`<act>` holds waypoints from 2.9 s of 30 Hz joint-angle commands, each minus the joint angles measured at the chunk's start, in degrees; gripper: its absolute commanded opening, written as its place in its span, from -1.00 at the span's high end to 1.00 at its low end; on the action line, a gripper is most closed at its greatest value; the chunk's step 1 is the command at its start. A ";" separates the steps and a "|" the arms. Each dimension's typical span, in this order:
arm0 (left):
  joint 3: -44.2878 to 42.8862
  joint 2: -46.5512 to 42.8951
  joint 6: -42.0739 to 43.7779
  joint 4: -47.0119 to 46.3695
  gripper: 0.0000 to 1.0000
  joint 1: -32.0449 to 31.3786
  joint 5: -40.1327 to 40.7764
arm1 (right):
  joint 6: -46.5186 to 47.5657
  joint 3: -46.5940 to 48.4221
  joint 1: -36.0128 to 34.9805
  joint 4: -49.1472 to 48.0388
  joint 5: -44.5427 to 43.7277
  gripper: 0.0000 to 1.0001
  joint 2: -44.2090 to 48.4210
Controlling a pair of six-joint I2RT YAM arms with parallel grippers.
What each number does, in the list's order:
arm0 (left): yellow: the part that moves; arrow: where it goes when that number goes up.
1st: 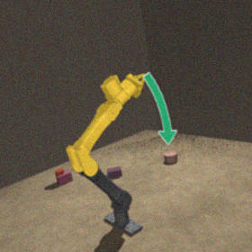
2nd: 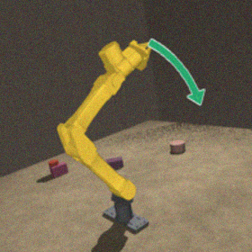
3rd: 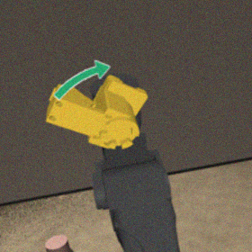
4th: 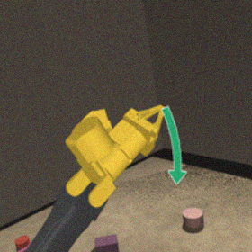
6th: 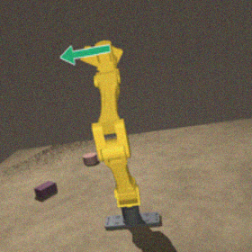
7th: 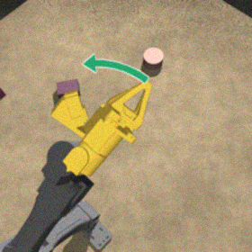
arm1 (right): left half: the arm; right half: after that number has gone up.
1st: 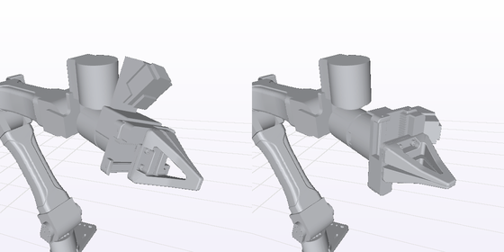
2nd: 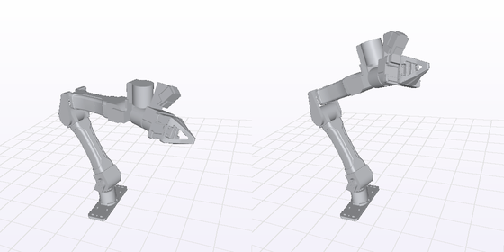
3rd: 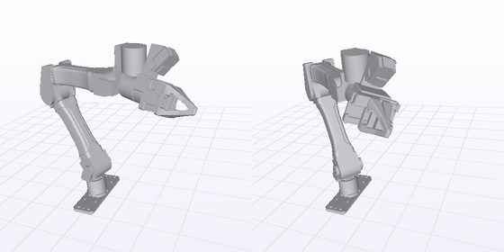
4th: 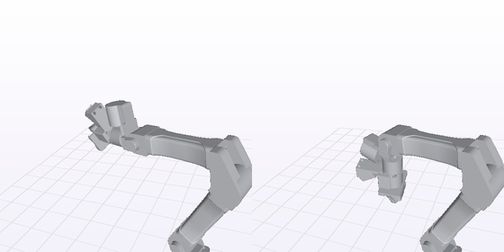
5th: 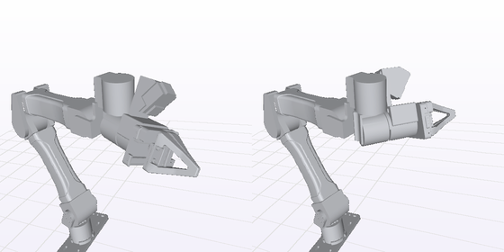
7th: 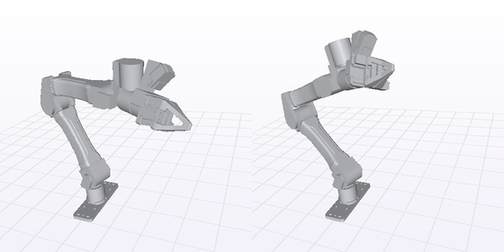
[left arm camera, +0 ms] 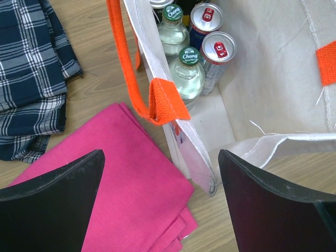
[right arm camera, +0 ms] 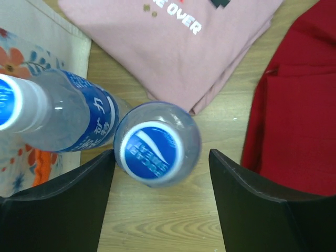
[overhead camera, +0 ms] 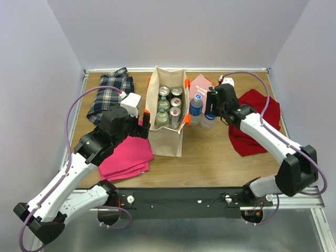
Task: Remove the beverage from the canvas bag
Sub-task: Place the drink at the center of the board, then take out the drink from the canvas bag.
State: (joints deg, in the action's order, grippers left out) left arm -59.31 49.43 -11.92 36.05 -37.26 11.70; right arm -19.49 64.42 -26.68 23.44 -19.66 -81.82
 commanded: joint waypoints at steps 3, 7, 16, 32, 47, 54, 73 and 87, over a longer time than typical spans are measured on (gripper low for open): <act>-0.72 0.49 0.67 -1.51 -0.98 -0.19 -2.91 | 2.08 7.55 0.05 3.63 -2.41 -0.78 9.48; -0.72 0.41 0.50 -1.60 -0.98 -0.19 -3.35 | 2.08 10.98 0.05 6.61 0.23 -0.80 8.53; -0.72 1.46 0.50 -0.72 -0.98 -0.19 -3.62 | 2.08 25.80 0.05 12.05 22.88 -0.77 2.30; 4.37 -1.27 0.41 -0.02 -0.94 -0.28 -11.70 | 2.87 44.82 -12.43 21.02 26.43 -0.71 -11.07; 8.06 0.14 2.96 -0.28 -0.93 -0.62 -12.41 | 2.08 41.58 -16.48 24.55 23.17 -0.64 -16.35; 8.86 1.63 2.70 -1.77 -0.93 -1.06 -12.23 | 2.08 40.43 -17.36 24.54 22.83 -0.57 -19.07; 6.49 1.11 2.78 -1.86 -0.94 -1.50 -5.03 | 4.46 54.04 -18.85 28.50 14.74 -0.49 -32.69; 5.87 -0.12 2.87 -1.60 -0.96 -1.50 -3.09 | 5.25 57.56 -18.94 30.78 14.82 -0.34 -37.36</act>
State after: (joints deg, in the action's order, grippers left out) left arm -52.07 49.82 -10.44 32.53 -38.65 5.87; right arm -14.90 119.50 -45.10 52.31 -4.23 -117.73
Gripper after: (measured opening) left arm 0.974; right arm 0.669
